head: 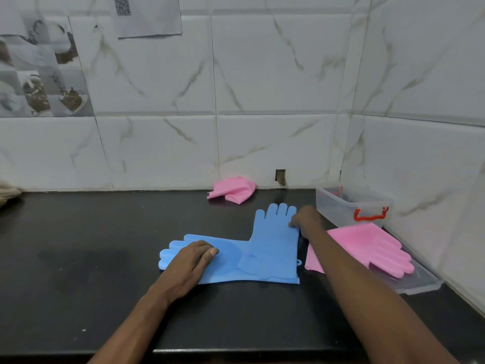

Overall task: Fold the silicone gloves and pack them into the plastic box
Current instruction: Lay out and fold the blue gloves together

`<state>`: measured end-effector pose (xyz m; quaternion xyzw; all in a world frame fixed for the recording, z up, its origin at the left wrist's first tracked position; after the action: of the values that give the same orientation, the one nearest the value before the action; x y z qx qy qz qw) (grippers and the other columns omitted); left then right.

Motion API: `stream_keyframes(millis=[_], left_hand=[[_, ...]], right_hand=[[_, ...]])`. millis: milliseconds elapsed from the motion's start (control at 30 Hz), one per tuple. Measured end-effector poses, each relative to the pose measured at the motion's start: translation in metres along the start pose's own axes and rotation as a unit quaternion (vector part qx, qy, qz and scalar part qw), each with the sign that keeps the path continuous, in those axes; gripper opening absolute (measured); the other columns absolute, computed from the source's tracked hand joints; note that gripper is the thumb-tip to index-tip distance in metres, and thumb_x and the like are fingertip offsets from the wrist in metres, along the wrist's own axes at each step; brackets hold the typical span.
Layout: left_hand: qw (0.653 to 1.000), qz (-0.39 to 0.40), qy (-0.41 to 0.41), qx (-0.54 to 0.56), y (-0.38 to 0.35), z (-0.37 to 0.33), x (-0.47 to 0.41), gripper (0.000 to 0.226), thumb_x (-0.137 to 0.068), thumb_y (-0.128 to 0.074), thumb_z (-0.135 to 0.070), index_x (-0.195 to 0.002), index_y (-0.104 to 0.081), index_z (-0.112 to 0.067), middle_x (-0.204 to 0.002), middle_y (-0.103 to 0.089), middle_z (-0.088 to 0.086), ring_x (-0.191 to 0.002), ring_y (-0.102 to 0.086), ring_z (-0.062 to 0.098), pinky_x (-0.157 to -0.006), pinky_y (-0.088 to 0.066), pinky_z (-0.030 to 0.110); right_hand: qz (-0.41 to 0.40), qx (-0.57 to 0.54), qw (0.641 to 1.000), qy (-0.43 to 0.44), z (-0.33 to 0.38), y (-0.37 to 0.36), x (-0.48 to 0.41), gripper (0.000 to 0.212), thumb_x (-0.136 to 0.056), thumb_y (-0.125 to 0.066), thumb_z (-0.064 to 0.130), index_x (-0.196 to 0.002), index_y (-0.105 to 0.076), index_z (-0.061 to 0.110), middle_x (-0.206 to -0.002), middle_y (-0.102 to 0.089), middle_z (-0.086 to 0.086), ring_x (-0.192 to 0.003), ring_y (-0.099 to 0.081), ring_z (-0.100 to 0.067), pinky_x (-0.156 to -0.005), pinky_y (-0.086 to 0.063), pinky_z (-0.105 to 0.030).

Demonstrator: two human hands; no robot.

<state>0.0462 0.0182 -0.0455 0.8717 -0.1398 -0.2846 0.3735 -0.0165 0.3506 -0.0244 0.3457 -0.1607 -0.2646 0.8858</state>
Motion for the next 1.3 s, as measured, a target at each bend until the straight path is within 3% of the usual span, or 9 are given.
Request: stream_keyframes(millis=[100, 267, 367, 500, 700, 833, 967, 1200, 1300], left_hand=[[1.000, 0.001, 0.003, 0.004, 0.001, 0.001, 0.000, 0.040, -0.103, -0.036, -0.039, -0.099, -0.069, -0.018, -0.100, -0.067, -0.011, -0.097, -0.060, 0.005, -0.090, -0.043, 0.020], [1.000, -0.003, 0.003, 0.014, 0.002, 0.001, 0.003, 0.048, -0.100, -0.031, -0.051, -0.099, -0.067, -0.020, -0.099, -0.067, -0.010, -0.096, -0.061, 0.007, -0.090, -0.046, 0.025], [1.000, -0.008, -0.005, 0.017, 0.002, 0.002, 0.004, 0.042, -0.102, -0.032, -0.048, -0.102, -0.067, -0.025, -0.100, -0.066, -0.013, -0.098, -0.061, 0.006, -0.093, -0.046, 0.027], [0.998, -0.058, -0.025, 0.000, 0.010, -0.009, 0.006, 0.030, -0.103, -0.041, -0.035, -0.112, -0.068, -0.028, -0.113, -0.064, -0.020, -0.111, -0.056, -0.004, -0.099, -0.042, 0.020], [0.951, -0.138, -0.066, 0.269, 0.017, -0.080, -0.003, 0.042, -0.096, -0.047, -0.053, -0.132, -0.059, -0.035, -0.135, -0.059, -0.019, -0.128, -0.053, 0.003, -0.107, -0.042, 0.025], [0.771, -0.051, 0.010, 0.635, 0.014, -0.116, -0.049, 0.076, -0.078, -0.049, -0.077, -0.146, -0.038, -0.045, -0.149, -0.047, -0.012, -0.137, -0.046, 0.019, -0.114, -0.032, 0.052], [0.666, -0.068, -0.024, 0.743, 0.009, -0.122, -0.065, 0.067, -0.081, -0.067, -0.062, -0.120, -0.056, -0.009, -0.113, -0.059, 0.009, -0.117, -0.056, 0.028, -0.106, -0.038, 0.051], [0.552, -0.072, 0.061, 0.829, 0.001, -0.074, -0.057, 0.053, -0.096, -0.053, -0.033, -0.142, -0.049, -0.008, -0.140, -0.056, 0.016, -0.128, -0.053, 0.034, -0.110, -0.039, 0.049], [0.533, -0.057, 0.071, 0.841, 0.000, -0.081, -0.058, 0.052, -0.093, -0.055, -0.026, -0.142, -0.050, -0.009, -0.141, -0.055, 0.014, -0.130, -0.052, 0.033, -0.109, -0.040, 0.049]], right_hand=[[0.102, -0.251, 0.961, -0.055, 0.009, -0.004, -0.001, 0.031, -0.086, -0.056, -0.008, -0.116, -0.055, -0.002, -0.123, -0.057, -0.023, -0.111, -0.059, -0.037, -0.098, -0.050, -0.045], [0.259, -0.592, 0.763, 0.026, 0.042, 0.012, 0.017, 0.034, -0.090, -0.047, 0.009, -0.122, -0.053, -0.001, -0.115, -0.059, -0.021, -0.096, -0.061, -0.035, -0.096, -0.046, -0.047], [0.296, -0.685, 0.660, 0.087, 0.062, 0.031, 0.027, 0.036, -0.092, -0.042, 0.014, -0.123, -0.058, 0.005, -0.112, -0.069, -0.015, -0.101, -0.066, -0.031, -0.092, -0.051, -0.043], [0.322, -0.707, 0.614, 0.139, 0.093, 0.057, 0.046, 0.033, -0.094, -0.040, 0.016, -0.117, -0.062, 0.007, -0.109, -0.072, -0.014, -0.098, -0.071, -0.030, -0.090, -0.055, -0.043], [0.315, -0.589, 0.721, 0.185, 0.124, 0.071, 0.082, 0.041, -0.092, -0.046, 0.016, -0.129, -0.053, 0.000, -0.109, -0.068, -0.017, -0.099, -0.068, -0.029, -0.086, -0.055, -0.039], [0.245, -0.390, 0.828, 0.322, 0.138, 0.057, 0.144, 0.028, -0.092, -0.047, 0.017, -0.116, -0.061, 0.011, -0.092, -0.073, -0.007, -0.082, -0.068, -0.021, -0.075, -0.054, -0.037], [0.257, -0.097, 0.856, 0.437, 0.123, 0.019, 0.198, 0.028, -0.094, -0.041, 0.060, -0.095, -0.053, 0.034, -0.094, -0.059, 0.013, -0.093, -0.056, -0.010, -0.088, -0.045, -0.033], [-0.018, -0.335, 0.909, 0.246, 0.048, 0.055, 0.142, 0.024, -0.089, -0.062, 0.020, -0.112, -0.063, 0.024, -0.121, -0.064, 0.008, -0.104, -0.059, -0.003, -0.085, -0.043, -0.025], [0.145, -0.433, 0.881, 0.129, 0.011, 0.011, 0.135, 0.045, -0.091, -0.064, 0.040, -0.125, -0.060, 0.011, -0.124, -0.067, -0.006, -0.109, -0.064, -0.021, -0.099, -0.048, -0.039]])
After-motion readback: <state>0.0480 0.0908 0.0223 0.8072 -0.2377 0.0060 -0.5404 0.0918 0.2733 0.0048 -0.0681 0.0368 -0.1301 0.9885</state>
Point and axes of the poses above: each hand's wrist, its own x-axis away from the middle knuckle, its own y-axis out of the back of the hand, z = x × y, the point moved 5 cm from there along -x, towards the middle knuckle
